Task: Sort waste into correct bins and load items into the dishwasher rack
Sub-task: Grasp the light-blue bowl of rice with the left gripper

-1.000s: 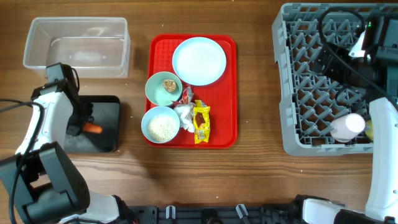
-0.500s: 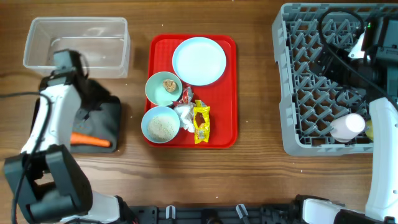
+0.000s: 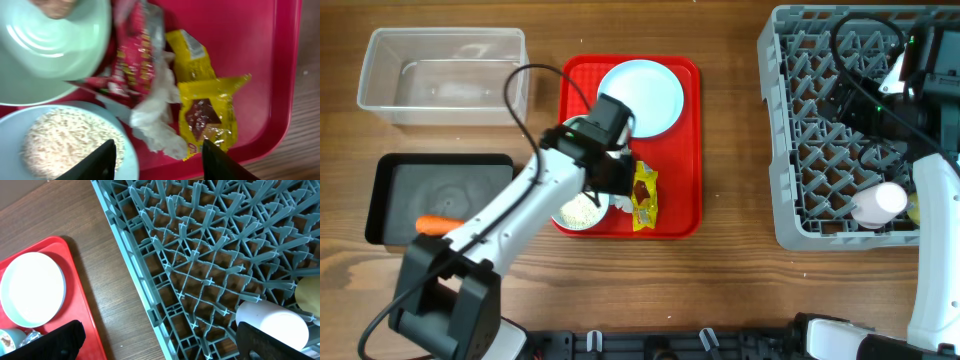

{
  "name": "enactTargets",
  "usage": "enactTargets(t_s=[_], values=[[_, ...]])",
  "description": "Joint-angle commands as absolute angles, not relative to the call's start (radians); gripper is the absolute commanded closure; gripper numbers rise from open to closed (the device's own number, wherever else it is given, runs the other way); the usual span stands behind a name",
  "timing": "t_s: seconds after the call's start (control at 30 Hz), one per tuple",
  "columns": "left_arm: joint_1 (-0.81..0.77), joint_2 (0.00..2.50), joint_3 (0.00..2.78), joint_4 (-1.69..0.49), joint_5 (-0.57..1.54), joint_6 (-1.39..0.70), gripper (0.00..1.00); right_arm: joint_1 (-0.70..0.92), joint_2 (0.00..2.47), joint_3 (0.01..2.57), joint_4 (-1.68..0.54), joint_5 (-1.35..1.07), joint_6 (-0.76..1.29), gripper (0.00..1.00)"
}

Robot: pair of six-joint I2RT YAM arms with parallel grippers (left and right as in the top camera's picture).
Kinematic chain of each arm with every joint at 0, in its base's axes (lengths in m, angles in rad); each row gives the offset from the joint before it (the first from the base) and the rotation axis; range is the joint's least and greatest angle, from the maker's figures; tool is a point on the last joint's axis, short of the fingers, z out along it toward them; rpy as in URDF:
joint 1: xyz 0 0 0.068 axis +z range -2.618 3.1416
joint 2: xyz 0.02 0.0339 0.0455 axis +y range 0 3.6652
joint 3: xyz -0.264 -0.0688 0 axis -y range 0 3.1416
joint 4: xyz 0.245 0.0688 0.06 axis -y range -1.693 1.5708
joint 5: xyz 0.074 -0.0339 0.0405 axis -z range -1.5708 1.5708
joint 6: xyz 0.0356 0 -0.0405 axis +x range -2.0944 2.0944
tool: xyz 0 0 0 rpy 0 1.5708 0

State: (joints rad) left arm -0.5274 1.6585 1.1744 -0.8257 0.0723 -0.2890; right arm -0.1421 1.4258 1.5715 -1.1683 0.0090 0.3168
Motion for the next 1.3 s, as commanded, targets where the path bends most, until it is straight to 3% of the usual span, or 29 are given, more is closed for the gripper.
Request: enactTargets(t_s=[0.0, 0.13, 0.37, 0.47, 0.53, 0.6, 0.73, 0.87, 1.07, 1.27], values=[[-0.588, 1.730, 1.176, -0.826, -0.007, -0.277, 0.48, -0.145, 1.435, 1.563, -1.175, 0.030, 0.315, 0.00], [-0.598, 1.794, 1.176, -0.841, -0.089, -0.356, 0.61, -0.145, 1.435, 1.563, -1.187, 0.031, 0.315, 0.00], [-0.599, 1.752, 1.229, -0.847, -0.067, -0.356, 0.60, -0.145, 1.435, 1.563, -1.184, 0.030, 0.317, 0.00], [-0.598, 1.734, 1.278, -0.922, -0.088, -0.392, 0.53, -0.145, 1.435, 1.563, -1.184, 0.030, 0.317, 0.01], [-0.598, 1.722, 1.289, -0.994, -0.122, -0.416, 0.41, -0.145, 1.435, 1.563, -1.183, 0.030, 0.316, 0.00], [-0.598, 1.726, 1.287, -1.036, -0.130, -0.447, 0.41, -0.145, 1.435, 1.563, -1.183, 0.030, 0.315, 0.00], [-0.598, 1.754, 1.203, -1.002, -0.153, -0.484, 0.53, -0.145, 1.435, 1.563, -1.183, 0.030, 0.314, 0.00], [-0.598, 1.755, 1.148, -0.939, -0.181, -0.488, 0.58, -0.145, 1.435, 1.563, -1.184, 0.030, 0.315, 0.01], [-0.598, 1.757, 1.113, -0.876, -0.196, -0.488, 0.81, -0.145, 1.435, 1.563, -1.186, 0.034, 0.315, 0.00], [-0.598, 1.768, 1.080, -0.852, -0.200, -0.488, 0.83, -0.145, 1.435, 1.563, -1.192, 0.056, 0.315, 0.01]])
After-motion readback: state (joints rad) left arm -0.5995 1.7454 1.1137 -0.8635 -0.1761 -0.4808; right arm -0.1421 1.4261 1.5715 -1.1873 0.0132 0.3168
